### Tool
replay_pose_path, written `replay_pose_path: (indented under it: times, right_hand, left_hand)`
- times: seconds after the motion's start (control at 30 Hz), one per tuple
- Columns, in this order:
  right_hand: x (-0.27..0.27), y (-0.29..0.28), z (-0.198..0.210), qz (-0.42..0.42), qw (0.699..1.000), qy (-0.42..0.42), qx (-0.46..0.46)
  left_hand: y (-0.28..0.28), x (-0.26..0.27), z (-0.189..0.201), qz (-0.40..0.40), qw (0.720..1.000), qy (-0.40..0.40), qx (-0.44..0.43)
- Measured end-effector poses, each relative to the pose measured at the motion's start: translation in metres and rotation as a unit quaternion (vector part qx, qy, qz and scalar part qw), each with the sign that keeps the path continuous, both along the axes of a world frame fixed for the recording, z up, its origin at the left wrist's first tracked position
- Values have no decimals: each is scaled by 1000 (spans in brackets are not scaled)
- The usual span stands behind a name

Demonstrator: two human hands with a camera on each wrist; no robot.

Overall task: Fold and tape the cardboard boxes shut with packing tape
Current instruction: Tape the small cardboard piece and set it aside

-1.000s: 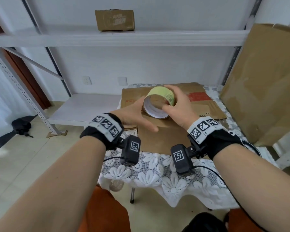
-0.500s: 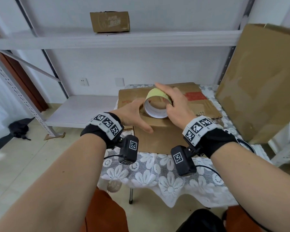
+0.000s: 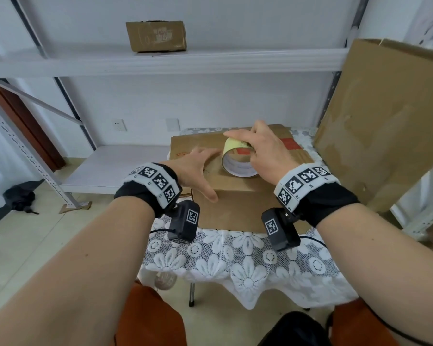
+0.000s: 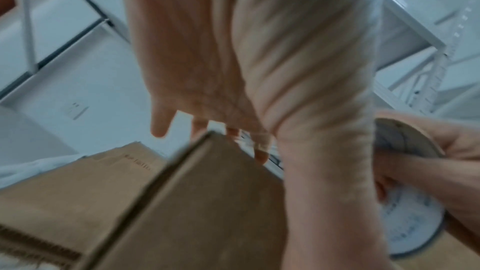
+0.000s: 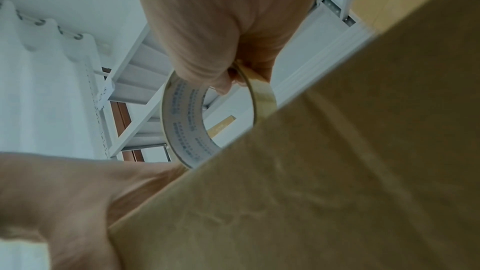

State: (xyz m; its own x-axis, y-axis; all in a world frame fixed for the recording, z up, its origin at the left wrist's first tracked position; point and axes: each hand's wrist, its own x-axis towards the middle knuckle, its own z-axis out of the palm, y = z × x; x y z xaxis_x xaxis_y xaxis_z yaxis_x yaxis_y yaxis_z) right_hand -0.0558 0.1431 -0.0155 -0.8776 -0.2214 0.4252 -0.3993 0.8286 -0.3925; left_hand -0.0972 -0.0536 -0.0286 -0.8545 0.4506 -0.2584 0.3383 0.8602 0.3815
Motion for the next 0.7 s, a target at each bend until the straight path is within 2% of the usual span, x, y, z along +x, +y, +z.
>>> replay_pose_path:
  times: [0.07,0.13,0.27,0.4,0.47,0.57,0.7]
  right_hand:
    - [0,0,0,5,1000,7,2]
    - [0,2,0,14,1000,14,-2]
    - [-3,6,-4,13,999,-4,-43]
    - [-1,9,-21,-4,976,-62,-209]
    - [0,10,-23,11,963,-66,-259]
    - [1,10,-21,34,958,-67,-276]
    - [1,11,-23,12,967,-53,-249]
  left_hand:
    - [10,3,6,1,997,21,-75]
    - [21,4,10,2,994,41,-103]
    - [30,3,9,-9,997,45,-59]
    - [25,3,3,-9,998,49,-30]
    - [25,2,3,-12,998,50,-32]
    - [24,2,3,-13,998,47,-29]
    - [23,3,4,-11,999,43,-30]
